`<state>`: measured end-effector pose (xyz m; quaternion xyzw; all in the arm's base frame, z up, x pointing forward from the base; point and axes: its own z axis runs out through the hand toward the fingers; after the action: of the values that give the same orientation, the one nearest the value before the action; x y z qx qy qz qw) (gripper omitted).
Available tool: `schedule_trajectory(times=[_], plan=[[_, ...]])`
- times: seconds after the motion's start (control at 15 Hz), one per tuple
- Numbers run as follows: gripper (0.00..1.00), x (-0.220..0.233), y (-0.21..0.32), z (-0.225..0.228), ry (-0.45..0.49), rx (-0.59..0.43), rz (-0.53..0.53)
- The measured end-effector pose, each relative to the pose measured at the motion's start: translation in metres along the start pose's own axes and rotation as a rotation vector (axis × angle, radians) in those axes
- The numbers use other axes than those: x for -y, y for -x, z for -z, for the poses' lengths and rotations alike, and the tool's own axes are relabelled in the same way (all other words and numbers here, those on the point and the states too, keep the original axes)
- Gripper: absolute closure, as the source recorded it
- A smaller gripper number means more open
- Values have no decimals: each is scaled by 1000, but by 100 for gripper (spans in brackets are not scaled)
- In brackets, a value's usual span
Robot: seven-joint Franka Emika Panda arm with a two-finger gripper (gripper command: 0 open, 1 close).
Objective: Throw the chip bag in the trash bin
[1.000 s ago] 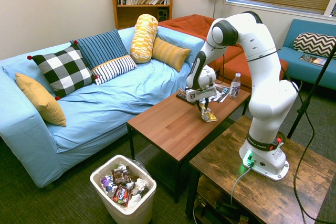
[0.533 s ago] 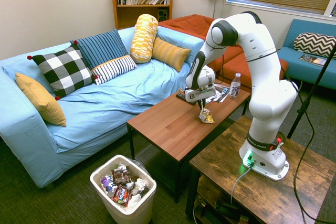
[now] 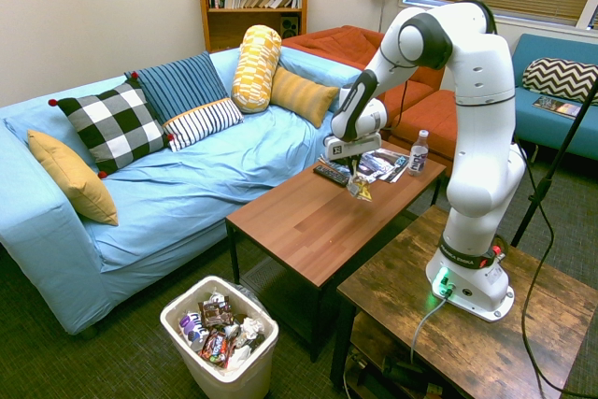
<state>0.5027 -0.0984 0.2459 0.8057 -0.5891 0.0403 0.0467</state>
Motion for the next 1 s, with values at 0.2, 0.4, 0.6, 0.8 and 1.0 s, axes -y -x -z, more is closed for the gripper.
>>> schedule_trajectory(times=[0.2,0.4,0.6,0.8,1.0], plan=[[100,37,90,96,-56,-47,71],[100,81,200,172,-117,-82,170],[100,120,300,184,-134,-99,269],[100,143,404,158,-126,-56,400],[100,149,478,111,-85,-8,502]])
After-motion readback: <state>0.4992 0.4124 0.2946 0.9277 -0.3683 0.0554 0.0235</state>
